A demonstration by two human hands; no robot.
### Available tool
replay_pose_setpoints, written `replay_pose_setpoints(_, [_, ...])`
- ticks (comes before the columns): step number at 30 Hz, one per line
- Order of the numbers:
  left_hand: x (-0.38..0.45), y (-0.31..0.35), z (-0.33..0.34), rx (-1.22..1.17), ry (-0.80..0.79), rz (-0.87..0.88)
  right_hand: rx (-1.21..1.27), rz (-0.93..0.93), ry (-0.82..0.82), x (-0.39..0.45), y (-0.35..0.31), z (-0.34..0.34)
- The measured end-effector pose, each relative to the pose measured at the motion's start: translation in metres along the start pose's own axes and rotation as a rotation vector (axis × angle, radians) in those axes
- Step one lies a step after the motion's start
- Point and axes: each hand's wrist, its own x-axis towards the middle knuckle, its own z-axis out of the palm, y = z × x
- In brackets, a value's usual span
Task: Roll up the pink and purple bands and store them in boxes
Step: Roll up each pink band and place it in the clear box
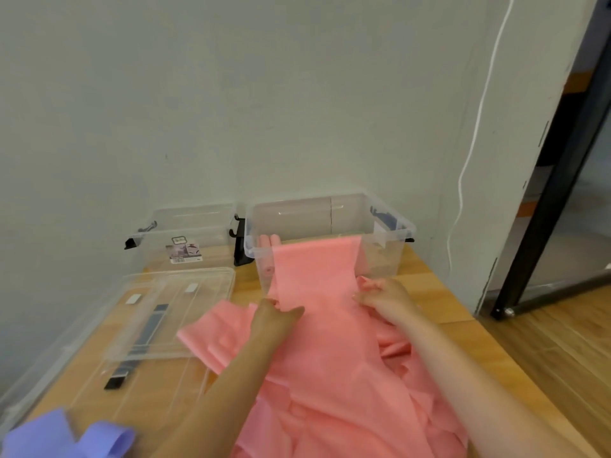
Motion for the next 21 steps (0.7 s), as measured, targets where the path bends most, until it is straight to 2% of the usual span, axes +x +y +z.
replay_pose_setpoints(3, [-0.006, -0.003, -0.004, -0.029, -0.009, 0.061, 0.102, 0.05, -0.027, -0.01, 0.0, 0.004])
replay_pose_setpoints(6, [-0.007, -0.006, -0.008, -0.108, -0.04, 0.128, 0.055, 0.081, -0.048, -0.01, 0.002, 0.006])
replay_pose_setpoints(8, [-0.007, -0.003, -0.011, -0.227, -0.078, 0.138, 0.079, 0.133, -0.11, -0.011, 0.003, 0.01])
replay_pose_setpoints(10, [-0.009, 0.002, -0.014, -0.426, -0.127, 0.09, 0.114, 0.15, -0.075, -0.009, 0.005, 0.011])
replay_pose_setpoints(12, [-0.009, 0.012, -0.017, -0.547, -0.136, 0.096, 0.285, 0.141, -0.046, -0.007, 0.0, 0.01])
replay_pose_setpoints(15, [0.003, 0.05, -0.027, -0.674, -0.142, 0.23, 0.624, 0.074, -0.031, 0.003, -0.035, 0.001])
replay_pose_setpoints(18, [0.035, 0.104, -0.041, -0.679, -0.118, 0.31, 0.528, 0.025, 0.036, 0.03, -0.077, -0.013])
replay_pose_setpoints(21, [0.053, 0.127, -0.042, -0.628, -0.176, 0.321, 0.235, 0.196, -0.097, 0.043, -0.084, -0.012])
